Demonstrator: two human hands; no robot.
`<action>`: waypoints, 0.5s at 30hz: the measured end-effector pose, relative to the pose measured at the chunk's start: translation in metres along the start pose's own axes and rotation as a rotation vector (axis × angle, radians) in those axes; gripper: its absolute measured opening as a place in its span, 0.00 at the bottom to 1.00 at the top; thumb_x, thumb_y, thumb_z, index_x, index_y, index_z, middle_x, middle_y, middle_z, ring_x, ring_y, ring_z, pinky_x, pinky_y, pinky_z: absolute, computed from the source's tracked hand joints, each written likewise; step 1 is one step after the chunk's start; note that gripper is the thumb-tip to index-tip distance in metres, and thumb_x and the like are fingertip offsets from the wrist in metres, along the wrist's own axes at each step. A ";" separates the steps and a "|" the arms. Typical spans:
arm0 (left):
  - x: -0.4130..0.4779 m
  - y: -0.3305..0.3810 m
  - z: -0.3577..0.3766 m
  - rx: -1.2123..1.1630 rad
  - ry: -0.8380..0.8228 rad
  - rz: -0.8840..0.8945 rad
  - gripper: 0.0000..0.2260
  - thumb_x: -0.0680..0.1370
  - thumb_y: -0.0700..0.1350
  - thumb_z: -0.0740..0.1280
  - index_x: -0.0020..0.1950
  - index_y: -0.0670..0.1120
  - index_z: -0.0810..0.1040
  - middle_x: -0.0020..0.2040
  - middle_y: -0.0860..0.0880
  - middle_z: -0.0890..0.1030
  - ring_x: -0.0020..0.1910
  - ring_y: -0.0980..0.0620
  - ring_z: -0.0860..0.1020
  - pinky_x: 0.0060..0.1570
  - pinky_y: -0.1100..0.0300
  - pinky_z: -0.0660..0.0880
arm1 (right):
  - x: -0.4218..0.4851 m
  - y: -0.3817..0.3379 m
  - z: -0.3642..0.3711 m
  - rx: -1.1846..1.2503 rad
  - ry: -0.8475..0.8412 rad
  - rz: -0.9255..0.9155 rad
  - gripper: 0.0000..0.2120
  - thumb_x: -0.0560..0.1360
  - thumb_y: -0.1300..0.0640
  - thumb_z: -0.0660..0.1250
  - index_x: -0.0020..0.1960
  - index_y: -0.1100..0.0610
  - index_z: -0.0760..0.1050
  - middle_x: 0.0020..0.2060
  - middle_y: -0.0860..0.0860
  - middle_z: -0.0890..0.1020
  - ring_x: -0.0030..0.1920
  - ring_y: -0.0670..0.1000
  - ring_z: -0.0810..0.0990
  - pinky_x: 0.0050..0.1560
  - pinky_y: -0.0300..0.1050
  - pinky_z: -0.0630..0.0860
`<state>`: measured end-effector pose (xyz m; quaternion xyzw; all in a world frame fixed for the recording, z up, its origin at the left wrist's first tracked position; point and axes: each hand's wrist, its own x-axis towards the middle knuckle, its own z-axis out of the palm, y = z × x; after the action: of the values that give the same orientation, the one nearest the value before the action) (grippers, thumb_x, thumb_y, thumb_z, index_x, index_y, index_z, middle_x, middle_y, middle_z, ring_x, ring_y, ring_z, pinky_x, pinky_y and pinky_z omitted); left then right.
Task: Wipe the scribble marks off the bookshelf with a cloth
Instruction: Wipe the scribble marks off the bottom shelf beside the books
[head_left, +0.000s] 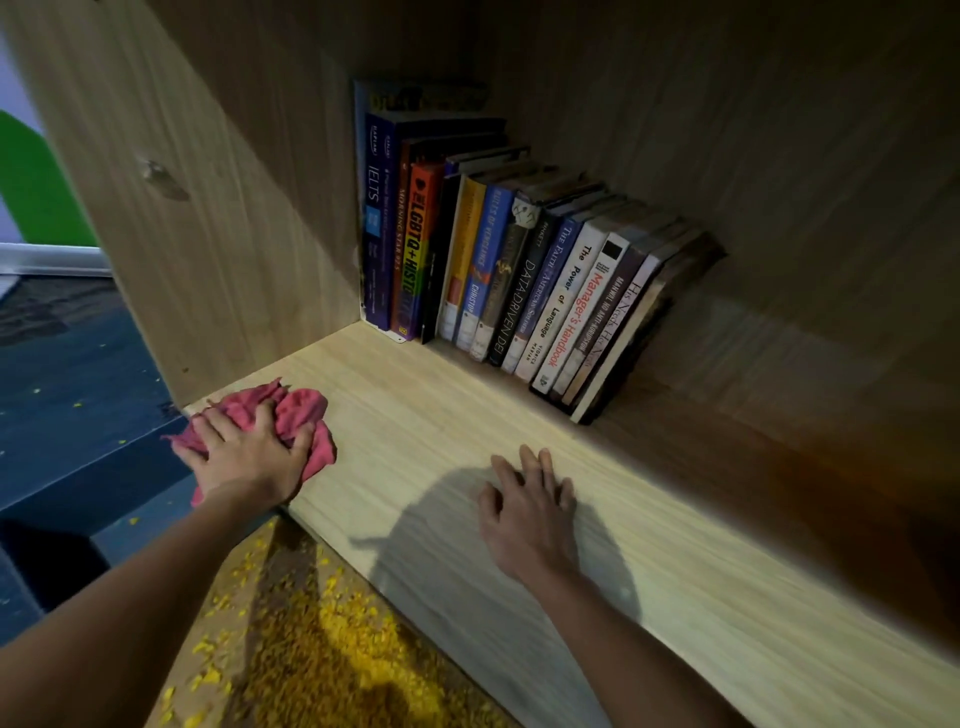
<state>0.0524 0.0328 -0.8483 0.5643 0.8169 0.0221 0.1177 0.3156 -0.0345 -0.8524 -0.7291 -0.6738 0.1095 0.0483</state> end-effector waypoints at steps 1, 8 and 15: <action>-0.007 -0.001 0.000 -0.015 -0.010 -0.012 0.34 0.78 0.67 0.46 0.78 0.50 0.50 0.77 0.33 0.45 0.76 0.32 0.47 0.71 0.35 0.41 | -0.002 0.000 0.000 0.013 0.033 0.009 0.23 0.82 0.45 0.45 0.76 0.48 0.56 0.78 0.52 0.49 0.77 0.54 0.40 0.75 0.57 0.42; -0.049 0.005 0.008 0.069 -0.033 0.065 0.31 0.79 0.65 0.42 0.79 0.51 0.46 0.77 0.33 0.45 0.76 0.33 0.44 0.71 0.38 0.40 | -0.021 0.006 0.003 0.164 0.150 -0.040 0.20 0.82 0.54 0.51 0.74 0.54 0.63 0.75 0.53 0.59 0.72 0.54 0.59 0.70 0.45 0.61; -0.105 0.043 0.028 0.100 -0.106 0.241 0.39 0.71 0.68 0.31 0.79 0.52 0.43 0.77 0.35 0.44 0.77 0.37 0.42 0.72 0.41 0.39 | -0.087 0.030 0.033 0.230 0.265 -0.117 0.19 0.70 0.57 0.54 0.55 0.54 0.79 0.55 0.51 0.81 0.53 0.51 0.81 0.47 0.37 0.77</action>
<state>0.1330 -0.0517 -0.8505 0.6636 0.7360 -0.0347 0.1290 0.3318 -0.1261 -0.8833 -0.6865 -0.6857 0.0858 0.2260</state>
